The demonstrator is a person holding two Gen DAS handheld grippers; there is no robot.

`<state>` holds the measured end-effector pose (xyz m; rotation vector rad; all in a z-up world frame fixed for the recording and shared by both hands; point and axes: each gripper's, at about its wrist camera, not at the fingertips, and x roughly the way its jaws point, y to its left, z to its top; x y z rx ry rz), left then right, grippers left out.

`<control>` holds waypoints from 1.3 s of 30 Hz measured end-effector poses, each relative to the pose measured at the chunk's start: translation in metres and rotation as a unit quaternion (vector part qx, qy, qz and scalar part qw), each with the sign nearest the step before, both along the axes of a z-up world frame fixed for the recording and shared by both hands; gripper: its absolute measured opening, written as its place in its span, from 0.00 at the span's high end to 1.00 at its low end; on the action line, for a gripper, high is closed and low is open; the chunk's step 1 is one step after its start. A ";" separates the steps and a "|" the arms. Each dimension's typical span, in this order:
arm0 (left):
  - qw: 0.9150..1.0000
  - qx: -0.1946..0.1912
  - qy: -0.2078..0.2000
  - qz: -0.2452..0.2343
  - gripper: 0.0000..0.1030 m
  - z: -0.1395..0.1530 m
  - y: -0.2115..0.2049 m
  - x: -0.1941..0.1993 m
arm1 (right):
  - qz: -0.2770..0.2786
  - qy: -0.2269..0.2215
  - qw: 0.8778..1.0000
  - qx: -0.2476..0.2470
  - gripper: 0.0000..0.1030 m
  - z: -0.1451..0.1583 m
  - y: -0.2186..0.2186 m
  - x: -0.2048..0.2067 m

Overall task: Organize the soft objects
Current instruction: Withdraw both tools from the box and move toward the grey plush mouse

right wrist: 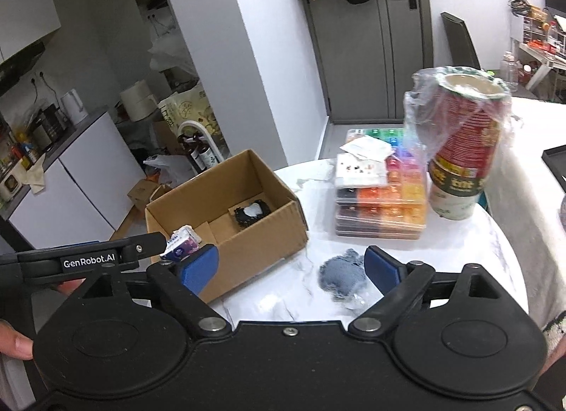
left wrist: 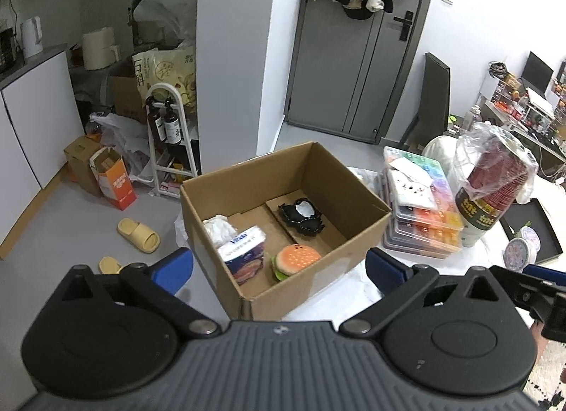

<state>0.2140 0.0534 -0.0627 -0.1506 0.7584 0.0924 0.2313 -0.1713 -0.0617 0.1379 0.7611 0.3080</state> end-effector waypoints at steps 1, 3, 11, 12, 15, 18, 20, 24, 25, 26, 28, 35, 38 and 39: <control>1.000 -0.001 0.001 -0.007 0.00 0.001 -0.003 -0.001 | -0.002 -0.001 1.000 0.001 0.10 0.000 -0.003 -0.002; 1.000 -0.002 0.004 -0.017 0.00 0.001 -0.008 -0.005 | -0.007 -0.004 1.000 0.003 0.09 0.002 -0.008 -0.008; 0.999 0.014 0.006 -0.032 0.00 0.009 -0.029 -0.018 | -0.022 -0.007 1.000 0.016 0.07 0.004 -0.035 -0.023; 0.999 0.017 0.007 -0.036 0.00 0.010 -0.032 -0.019 | -0.023 -0.007 1.000 0.018 0.07 0.005 -0.038 -0.025; 0.999 0.022 0.007 -0.043 0.00 0.012 -0.039 -0.024 | -0.029 -0.009 0.999 0.019 0.06 0.006 -0.046 -0.030; 0.998 0.026 0.011 -0.047 0.00 0.014 -0.044 -0.028 | -0.031 -0.009 0.999 0.024 0.06 0.007 -0.053 -0.035; 0.998 0.026 0.014 -0.052 0.00 0.015 -0.048 -0.030 | -0.034 -0.011 0.999 0.026 0.05 0.008 -0.058 -0.039; 0.998 0.034 0.016 -0.057 0.00 0.015 -0.055 -0.035 | -0.038 -0.011 0.999 0.028 0.05 0.007 -0.068 -0.044; 0.998 0.036 0.016 -0.058 0.00 0.015 -0.057 -0.036 | -0.039 -0.011 0.999 0.029 0.05 0.007 -0.071 -0.045; 0.997 0.038 0.015 -0.060 0.00 0.016 -0.060 -0.037 | -0.040 -0.011 0.999 0.029 0.05 0.006 -0.073 -0.046; 0.997 0.039 0.015 -0.064 0.00 0.016 -0.065 -0.038 | -0.044 -0.011 0.999 0.030 0.05 0.005 -0.078 -0.048; 0.996 0.045 0.013 -0.075 0.00 0.014 -0.082 -0.043 | -0.058 -0.007 0.998 0.037 0.05 -0.002 -0.099 -0.054; 0.996 0.043 0.016 -0.082 0.00 0.011 -0.086 -0.044 | -0.062 -0.005 0.997 0.041 0.05 -0.006 -0.105 -0.057; 0.995 0.042 0.017 -0.084 0.00 0.010 -0.087 -0.045 | -0.063 -0.004 0.997 0.042 0.05 -0.007 -0.108 -0.057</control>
